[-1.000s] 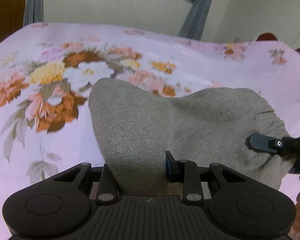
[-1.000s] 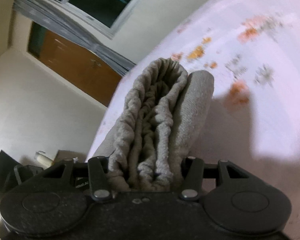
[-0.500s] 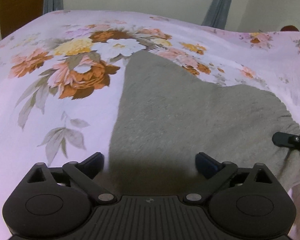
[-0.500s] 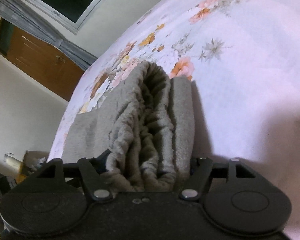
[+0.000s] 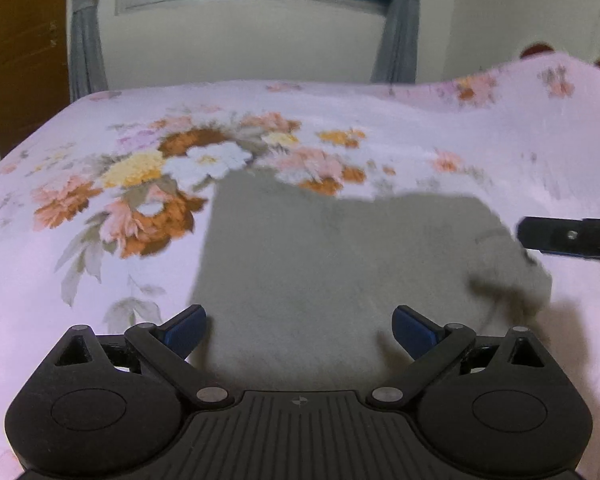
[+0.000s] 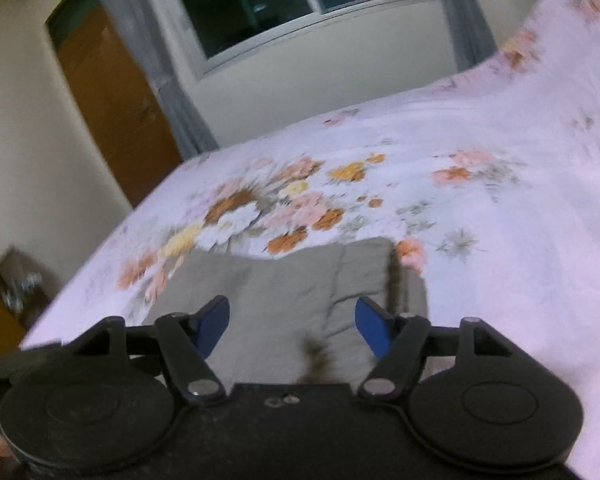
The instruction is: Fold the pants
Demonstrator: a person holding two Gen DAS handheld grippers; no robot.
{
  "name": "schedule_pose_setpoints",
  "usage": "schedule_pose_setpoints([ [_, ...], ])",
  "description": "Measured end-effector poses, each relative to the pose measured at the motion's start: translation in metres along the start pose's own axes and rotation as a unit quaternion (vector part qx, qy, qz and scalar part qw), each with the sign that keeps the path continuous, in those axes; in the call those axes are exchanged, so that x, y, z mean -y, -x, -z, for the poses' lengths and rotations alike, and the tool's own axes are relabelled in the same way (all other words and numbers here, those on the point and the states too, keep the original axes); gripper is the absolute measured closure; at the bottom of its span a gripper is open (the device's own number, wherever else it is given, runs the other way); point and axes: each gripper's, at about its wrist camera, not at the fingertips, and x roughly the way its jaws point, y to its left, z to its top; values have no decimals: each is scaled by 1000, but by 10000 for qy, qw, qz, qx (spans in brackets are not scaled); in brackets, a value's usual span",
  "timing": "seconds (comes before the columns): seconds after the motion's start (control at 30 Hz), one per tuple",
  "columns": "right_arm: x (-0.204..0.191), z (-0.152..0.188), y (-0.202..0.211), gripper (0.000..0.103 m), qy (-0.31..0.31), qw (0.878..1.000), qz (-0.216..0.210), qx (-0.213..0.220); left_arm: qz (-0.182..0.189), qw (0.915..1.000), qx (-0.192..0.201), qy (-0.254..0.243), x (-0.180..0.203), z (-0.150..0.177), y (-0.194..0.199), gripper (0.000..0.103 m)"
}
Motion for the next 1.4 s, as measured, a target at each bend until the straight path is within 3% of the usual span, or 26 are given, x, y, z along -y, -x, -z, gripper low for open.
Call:
schedule_pose_setpoints([
  [0.13, -6, 23, -17, 41, 282, 9986, 296, -332, -122, 9993, -353, -41, 7, 21, -13, 4],
  [0.37, -3, 34, -35, 41, 402, 9965, 503, -528, -131, 9991, -393, 51, 10, 27, -18, 3],
  [0.5, -2, 25, -13, 40, -84, 9992, 246, -314, -169, 9985, -519, -63, 14, 21, -16, 0],
  [0.73, -12, 30, 17, 31, -120, 9997, 143, -159, -435, 9961, -758, 85, 19, 16, -12, 0],
  [0.9, -11, 39, 23, 28, -248, 9992, 155, -290, -61, 9958, -842, 346, 11, 19, -3, 0],
  [0.97, -13, 43, 24, 27, -273, 9990, 145, -320, 93, 9966, -638, 507, 6, 22, 2, 0],
  [1.13, -17, 49, 24, 25, -294, 9981, 299, -449, -699, 9943, -660, 468, 10, 25, 5, 0],
  [1.27, -21, 51, 27, 24, -337, 9968, 460, -564, -867, 9919, -709, 604, 7, 24, 16, 0],
  [1.4, -29, 50, 43, 19, -223, 9971, 525, -512, -1344, 9890, -454, 424, 13, 22, 41, 0],
])
